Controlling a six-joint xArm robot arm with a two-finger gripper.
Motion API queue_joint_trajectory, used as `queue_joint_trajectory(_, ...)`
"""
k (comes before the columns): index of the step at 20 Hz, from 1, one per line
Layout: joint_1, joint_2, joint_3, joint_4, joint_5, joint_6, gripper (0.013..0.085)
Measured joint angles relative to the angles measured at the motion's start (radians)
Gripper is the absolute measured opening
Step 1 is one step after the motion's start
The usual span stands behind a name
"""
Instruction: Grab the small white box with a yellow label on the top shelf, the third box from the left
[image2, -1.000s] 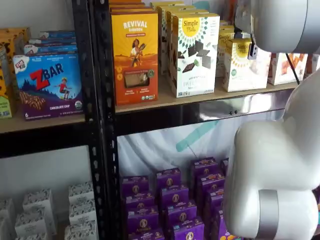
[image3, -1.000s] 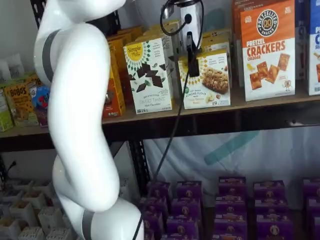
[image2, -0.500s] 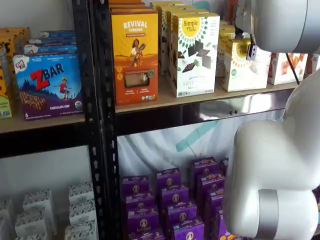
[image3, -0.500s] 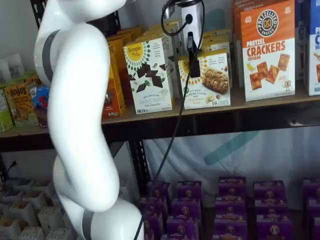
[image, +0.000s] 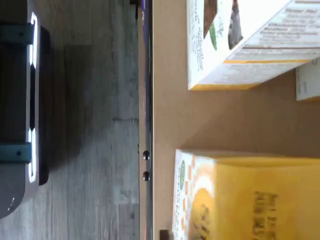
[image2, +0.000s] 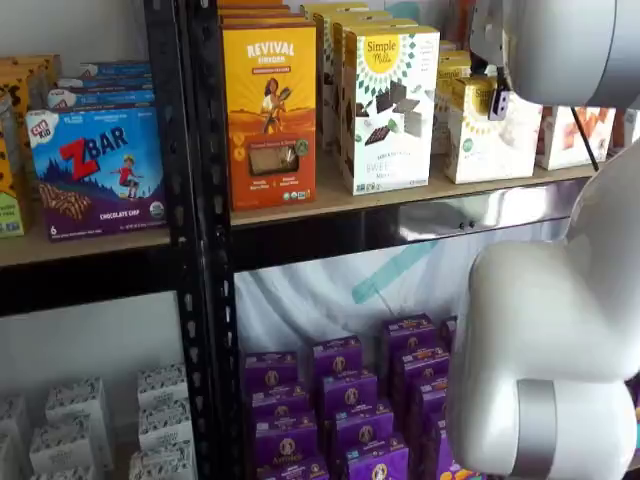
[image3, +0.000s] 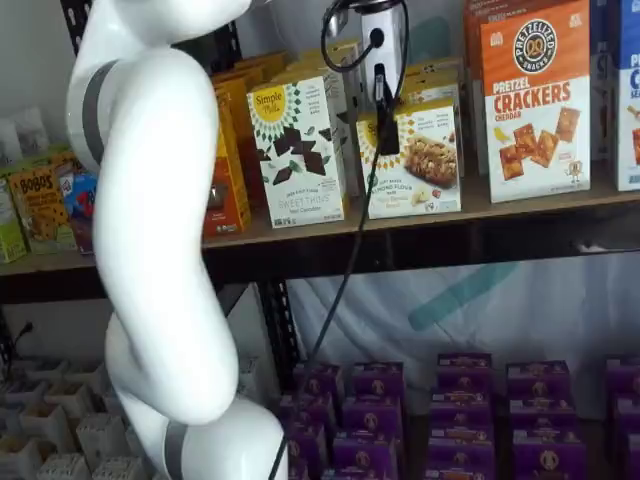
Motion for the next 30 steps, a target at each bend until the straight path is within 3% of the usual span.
queue_joint_trajectory(1,0.000,0.000,-0.001,0.000,0.001,0.000,0.0530)
queue_joint_trajectory(4,-0.001,0.003,-0.006,0.001,0.006,0.000,0.0530)
queue_joint_trajectory(7,-0.004,0.006,-0.012,0.005,0.010,-0.002,0.0450)
queue_joint_trajectory(12,-0.007,0.010,-0.021,0.008,0.018,-0.004,0.0450)
queue_joint_trajectory(14,-0.009,0.015,-0.030,0.012,0.027,-0.006,0.0370)
queue_joint_trajectory(21,-0.018,0.026,-0.060,0.003,0.062,-0.014,0.0370)
queue_joint_trajectory(30,-0.037,-0.005,-0.074,0.032,0.174,-0.020,0.0370)
